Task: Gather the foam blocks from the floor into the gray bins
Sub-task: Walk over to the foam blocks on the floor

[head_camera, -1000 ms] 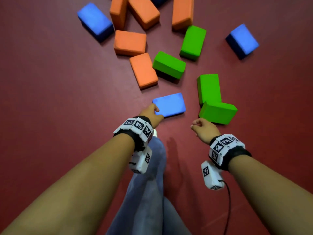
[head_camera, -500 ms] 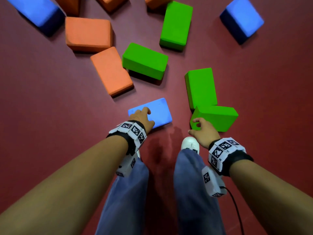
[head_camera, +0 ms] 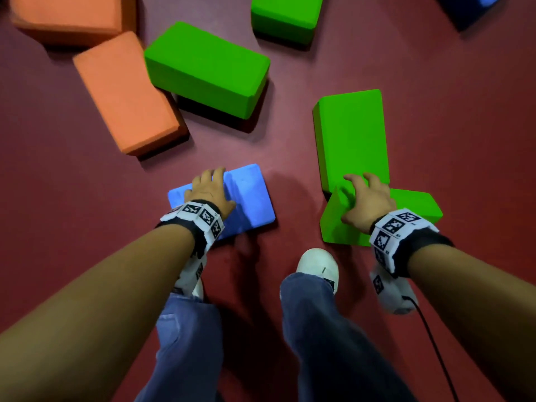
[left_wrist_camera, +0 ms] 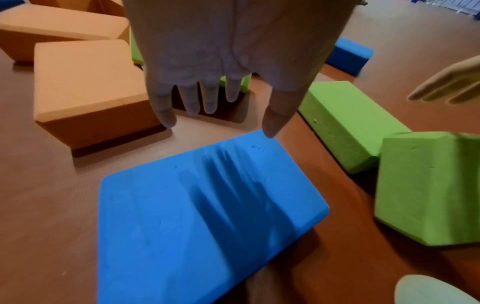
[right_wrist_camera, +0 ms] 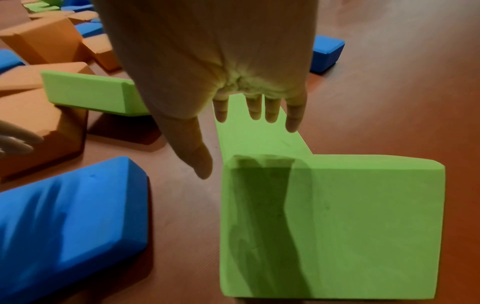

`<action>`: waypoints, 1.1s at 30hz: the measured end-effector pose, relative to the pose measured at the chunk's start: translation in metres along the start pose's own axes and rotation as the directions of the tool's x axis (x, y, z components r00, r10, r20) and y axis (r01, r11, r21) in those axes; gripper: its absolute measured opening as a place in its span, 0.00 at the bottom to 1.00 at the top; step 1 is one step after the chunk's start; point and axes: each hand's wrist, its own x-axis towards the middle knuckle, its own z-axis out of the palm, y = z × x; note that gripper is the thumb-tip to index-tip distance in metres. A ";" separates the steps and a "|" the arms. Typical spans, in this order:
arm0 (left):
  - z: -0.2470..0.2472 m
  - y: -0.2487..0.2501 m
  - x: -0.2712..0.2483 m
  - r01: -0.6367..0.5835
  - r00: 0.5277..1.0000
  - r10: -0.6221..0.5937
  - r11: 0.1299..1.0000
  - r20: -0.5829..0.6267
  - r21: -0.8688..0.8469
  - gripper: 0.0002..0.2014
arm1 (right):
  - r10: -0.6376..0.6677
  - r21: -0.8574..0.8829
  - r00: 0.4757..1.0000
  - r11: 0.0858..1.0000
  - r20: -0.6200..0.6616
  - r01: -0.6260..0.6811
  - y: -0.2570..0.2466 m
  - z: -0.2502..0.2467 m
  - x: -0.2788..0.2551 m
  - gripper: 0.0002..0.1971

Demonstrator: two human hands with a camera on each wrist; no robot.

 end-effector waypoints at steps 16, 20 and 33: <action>0.033 -0.010 0.059 0.062 0.993 -0.075 0.988 0.088 0.140 0.56 | -0.131 -0.200 0.991 0.971 0.031 0.135 0.019 0.041 0.045 0.46; 0.037 -0.017 0.066 0.028 0.994 -0.046 0.983 0.099 0.180 0.48 | -0.142 -0.232 0.989 0.962 0.030 0.145 0.015 0.047 0.047 0.47; 0.024 -0.046 -0.018 0.063 0.990 -0.085 0.982 -0.116 -0.181 0.53 | -0.154 -0.189 0.983 0.973 -0.099 0.133 -0.028 0.003 -0.032 0.46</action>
